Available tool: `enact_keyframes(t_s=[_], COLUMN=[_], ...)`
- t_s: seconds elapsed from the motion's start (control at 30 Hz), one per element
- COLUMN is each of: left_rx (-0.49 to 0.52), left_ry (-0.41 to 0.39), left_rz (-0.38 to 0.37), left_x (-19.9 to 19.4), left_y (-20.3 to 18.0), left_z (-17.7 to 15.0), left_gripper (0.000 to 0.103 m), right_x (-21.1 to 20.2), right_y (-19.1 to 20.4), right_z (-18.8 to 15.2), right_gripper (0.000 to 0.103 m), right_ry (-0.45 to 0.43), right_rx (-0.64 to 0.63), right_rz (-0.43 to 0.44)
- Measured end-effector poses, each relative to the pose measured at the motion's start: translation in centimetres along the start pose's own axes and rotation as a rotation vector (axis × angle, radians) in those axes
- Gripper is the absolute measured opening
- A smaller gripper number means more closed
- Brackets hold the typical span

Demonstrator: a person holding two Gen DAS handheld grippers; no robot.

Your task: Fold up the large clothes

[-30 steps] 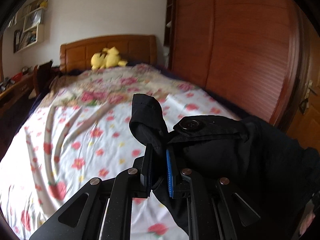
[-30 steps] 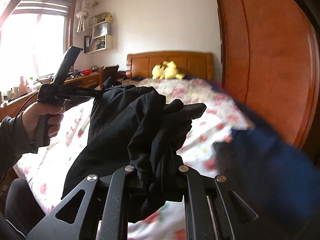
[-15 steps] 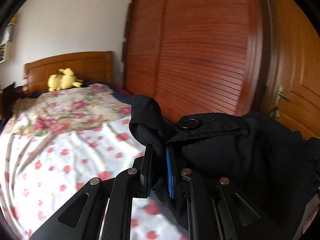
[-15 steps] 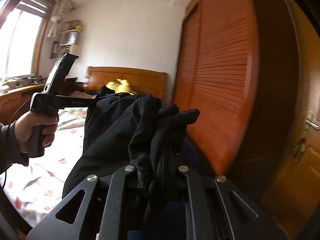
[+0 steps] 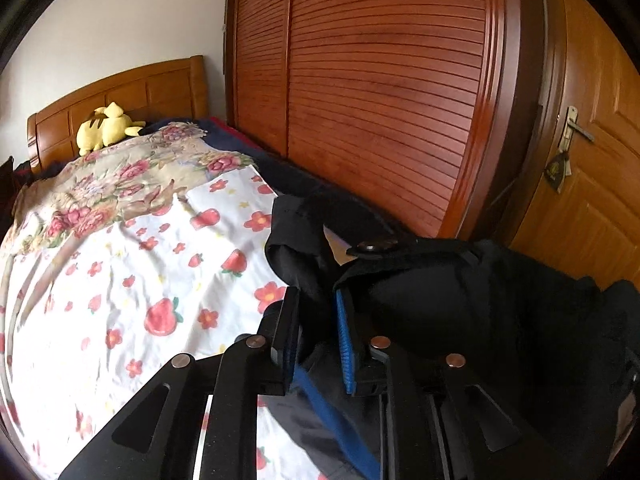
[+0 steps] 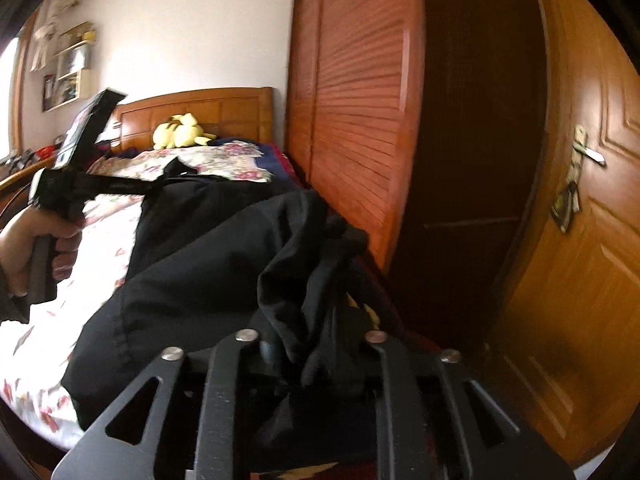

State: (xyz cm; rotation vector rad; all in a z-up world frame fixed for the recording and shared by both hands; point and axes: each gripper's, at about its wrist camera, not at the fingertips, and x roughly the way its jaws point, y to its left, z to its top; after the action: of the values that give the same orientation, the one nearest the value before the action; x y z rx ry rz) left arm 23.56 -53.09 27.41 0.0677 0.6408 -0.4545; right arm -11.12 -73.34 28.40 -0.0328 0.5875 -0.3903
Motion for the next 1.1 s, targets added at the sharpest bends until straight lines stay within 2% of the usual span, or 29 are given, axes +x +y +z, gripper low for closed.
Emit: enact_keyframes(t_s=[0.07,0.17,0.23,0.3,0.4,0.53,0.67,0.8,0.93,1.1], left_rx=[0.007,0.037,0.074,0.122,0.184,0.222,0.223,0.228,0.227,0.217], left_ry=[-0.004,-0.004,-0.01,-0.03,-0.08,-0.122,-0.166,-0.212,-0.221,-0.224], left_rz=[-0.03,-0.046,-0.055,-0.063,-0.071,-0.115,-0.146,-0.156,-0.165,-0.163], left_x=[-0.7,-1.6,-2.3,-2.7,-4.5,-8.2,-10.8,-13.9,-15.7,-16.3], left_y=[0.4,0.0,0.1,-0.6,-0.9,-0.8,0.5,1.5,2.2,3.1], left_z=[-0.6,-0.9,-1.7,-1.6,-2.4,-4.4,-6.4,-8.4,-10.3,-11.5], left_gripper=[0.02,0.025,0.027,0.031,0.04,0.054,0.068,0.082,0.084,0.085], right_x=[-0.2,-0.6,-2.0,-3.3,-4.4,-3.4,-1.4,1.9,4.4,5.5], right_y=[-1.4,-2.0,-2.4,-2.2,-0.7,3.0,4.8,4.6,2.2,0.5], right_z=[0.9,1.7,2.1,2.8,4.2,4.8,4.7,3.7,2.0,-0.2], right_gripper=[0.042,0.049,0.049,0.057,0.058,0.058,0.058,0.058,0.058,0.058], right_ry=[0.005,0.016,-0.012,-0.053,-0.09,-0.081,-0.034,0.073,0.212,0.273], right_rx=[0.041,0.069,0.068,0.068,0.043,-0.057,-0.097,-0.116,-0.009,0.07], right_rz=[0.001,-0.044,-0.075,-0.088,-0.035,0.019,0.062,0.035,-0.01,-0.027])
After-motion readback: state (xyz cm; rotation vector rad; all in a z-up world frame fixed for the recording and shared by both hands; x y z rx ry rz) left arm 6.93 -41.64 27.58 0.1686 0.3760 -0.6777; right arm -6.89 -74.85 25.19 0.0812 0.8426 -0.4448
